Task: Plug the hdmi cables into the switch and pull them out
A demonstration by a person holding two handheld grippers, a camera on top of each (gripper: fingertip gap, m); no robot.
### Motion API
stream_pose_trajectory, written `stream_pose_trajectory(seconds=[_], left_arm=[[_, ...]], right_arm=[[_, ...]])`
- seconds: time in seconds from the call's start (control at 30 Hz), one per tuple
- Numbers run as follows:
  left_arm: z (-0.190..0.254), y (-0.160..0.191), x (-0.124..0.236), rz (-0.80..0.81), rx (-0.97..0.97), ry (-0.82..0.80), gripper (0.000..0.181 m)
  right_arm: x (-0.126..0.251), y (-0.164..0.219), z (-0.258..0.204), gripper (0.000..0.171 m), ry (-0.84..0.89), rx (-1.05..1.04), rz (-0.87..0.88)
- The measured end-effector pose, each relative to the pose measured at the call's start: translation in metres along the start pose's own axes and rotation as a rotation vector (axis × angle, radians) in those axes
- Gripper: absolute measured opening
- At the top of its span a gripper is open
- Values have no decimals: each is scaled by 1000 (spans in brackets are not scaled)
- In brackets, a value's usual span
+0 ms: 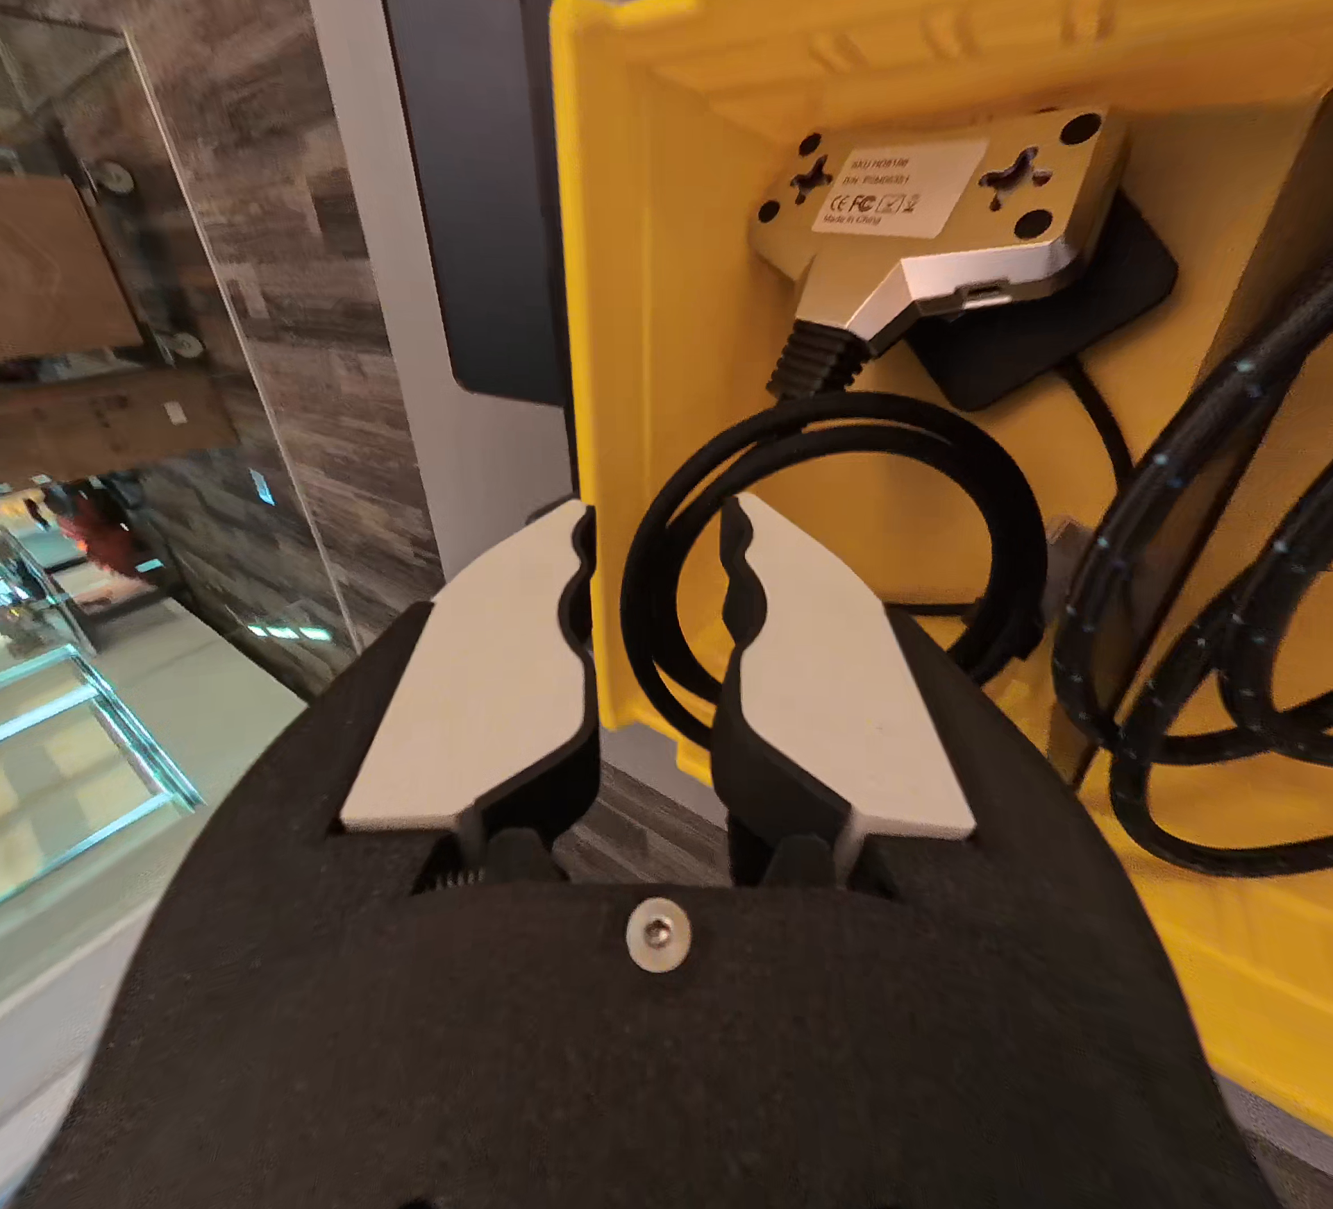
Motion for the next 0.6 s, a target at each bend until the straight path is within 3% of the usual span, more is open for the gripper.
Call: stream_pose_trajectory(seconds=[0.37,0.6], left_arm=[[-8,-4,-23,-60,-117,231,27],[-18,2,-25,-128,-137,282,26]], right_arm=[[-7,4,-1,65,-198,-98,-14],[-10,7,-4,68,-239,-88,-38]])
Point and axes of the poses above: each gripper's, where its closed fingertips meet, x back along the fingers, y out of its underside, z = x × y across the jaws, the point moved 10 cm from there along x, back along the fingers, and after that the axes turned 15 degrees about y, right-handed, at the moved point
